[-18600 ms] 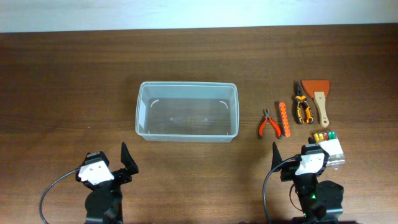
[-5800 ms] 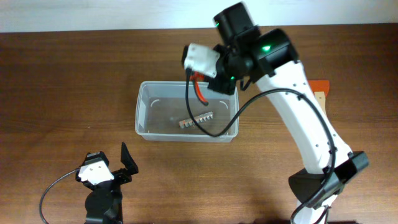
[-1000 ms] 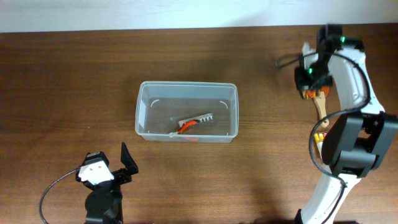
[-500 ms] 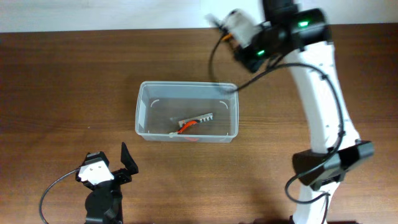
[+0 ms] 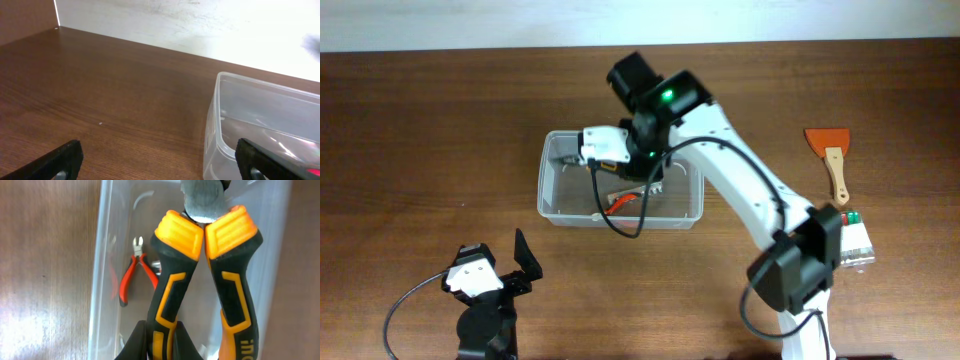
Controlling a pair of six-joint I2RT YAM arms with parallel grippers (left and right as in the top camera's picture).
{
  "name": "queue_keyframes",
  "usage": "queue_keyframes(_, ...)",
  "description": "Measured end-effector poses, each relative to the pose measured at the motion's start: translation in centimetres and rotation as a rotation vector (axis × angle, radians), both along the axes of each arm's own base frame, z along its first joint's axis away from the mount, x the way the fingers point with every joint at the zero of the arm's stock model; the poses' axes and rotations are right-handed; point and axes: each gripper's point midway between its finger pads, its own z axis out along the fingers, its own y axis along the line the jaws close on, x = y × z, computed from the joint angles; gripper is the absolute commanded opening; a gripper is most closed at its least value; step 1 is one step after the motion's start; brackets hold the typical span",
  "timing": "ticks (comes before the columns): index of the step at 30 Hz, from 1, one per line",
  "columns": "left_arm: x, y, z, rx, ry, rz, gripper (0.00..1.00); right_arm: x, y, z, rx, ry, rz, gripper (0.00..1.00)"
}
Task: Pack container
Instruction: 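Carry the pliers into the container and release them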
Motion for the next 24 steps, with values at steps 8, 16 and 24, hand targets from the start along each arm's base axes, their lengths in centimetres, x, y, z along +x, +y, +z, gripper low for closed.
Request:
queue_keyframes(8,0.0,0.0,0.0,0.000,0.000,0.000,0.99,-0.2,0.0,-7.0,-0.038,0.050,0.012,0.04)
queue_keyframes(16,0.0,0.0,0.0,0.000,0.000,0.000,0.99,1.1,0.2,-8.0,-0.007,0.017,-0.031,0.29)
queue_keyframes(24,0.0,0.0,0.0,0.000,0.000,0.000,0.99,2.9,-1.4,-7.9,0.005,0.019,-0.126,0.61)
